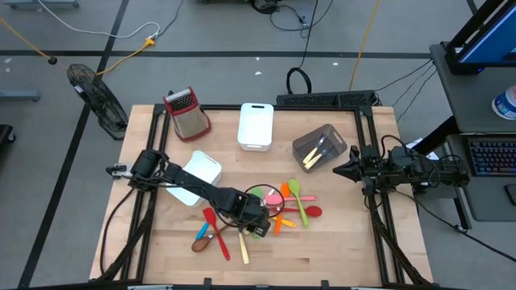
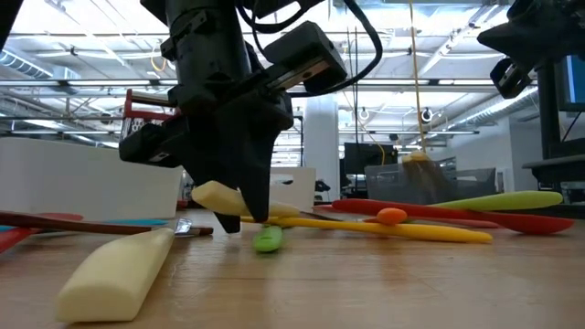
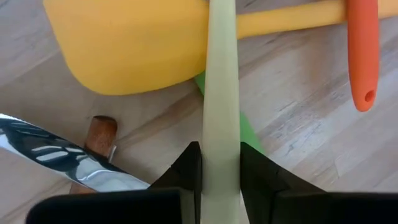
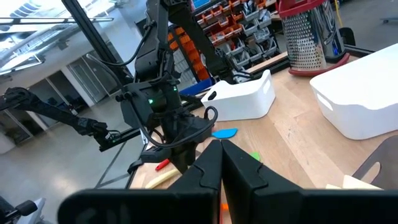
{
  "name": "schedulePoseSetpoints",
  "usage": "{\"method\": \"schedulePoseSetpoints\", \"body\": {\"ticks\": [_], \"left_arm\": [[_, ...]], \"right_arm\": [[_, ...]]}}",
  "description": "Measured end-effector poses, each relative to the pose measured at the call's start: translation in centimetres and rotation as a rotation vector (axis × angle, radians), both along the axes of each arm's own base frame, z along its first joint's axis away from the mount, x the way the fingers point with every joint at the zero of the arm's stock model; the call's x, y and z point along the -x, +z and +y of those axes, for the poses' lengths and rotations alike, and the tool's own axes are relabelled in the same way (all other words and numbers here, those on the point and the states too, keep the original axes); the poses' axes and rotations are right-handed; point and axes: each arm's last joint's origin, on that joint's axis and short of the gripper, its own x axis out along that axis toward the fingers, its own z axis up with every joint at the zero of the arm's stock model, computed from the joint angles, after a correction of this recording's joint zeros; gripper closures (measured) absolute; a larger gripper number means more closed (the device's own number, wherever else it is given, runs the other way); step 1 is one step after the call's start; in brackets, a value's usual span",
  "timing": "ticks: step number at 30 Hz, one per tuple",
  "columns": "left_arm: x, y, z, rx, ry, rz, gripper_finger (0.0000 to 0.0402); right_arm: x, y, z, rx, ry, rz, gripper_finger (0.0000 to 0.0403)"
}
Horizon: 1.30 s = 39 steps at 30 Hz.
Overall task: Pick & Place Kitchen Items
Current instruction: Put the yellow table knife into the black bin
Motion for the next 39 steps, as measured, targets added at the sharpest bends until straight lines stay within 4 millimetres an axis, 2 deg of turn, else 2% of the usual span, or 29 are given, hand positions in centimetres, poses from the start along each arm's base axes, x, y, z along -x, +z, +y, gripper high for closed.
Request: {"method": "schedulePoseSetpoints", "body": {"ticks": [10, 17, 21, 25, 30, 39], "left_arm": [[0.4, 0.3, 0.3, -0.035, 0.085, 0.031, 0.0337], [0.6, 1.4, 0.5, -0.056, 0.141, 0.006, 0.0337], [0.9, 2.9, 0.7, -0.078, 0.181, -0.042, 0.0337], [1.1, 5.1, 1.1, -0.122, 0.216, -0.149, 0.0337], [0.7, 8.4, 1.7, -0.2, 0.203, -0.369, 0.0337], [-1.7, 11.7, 4.2, -0.196, 0.163, -0.704, 0.0337]], "right_arm": [[0.0, 0.0, 0.0, -0.001, 0.0, 0.0, 0.0403], [0.0, 0.0, 0.0, -0.001, 0.001, 0.004, 0.0403], [0.0, 0.0, 0.0, -0.009, 0.0, 0.005, 0.0403], [0.0, 0.0, 0.0, -0.03, 0.002, 0.007, 0.0403], [0.0, 0.0, 0.0, -0.031, 0.001, 0.007, 0.0403], [0.0, 0.0, 0.0, -0.084, -0.001, 0.011, 0.0399]]}}
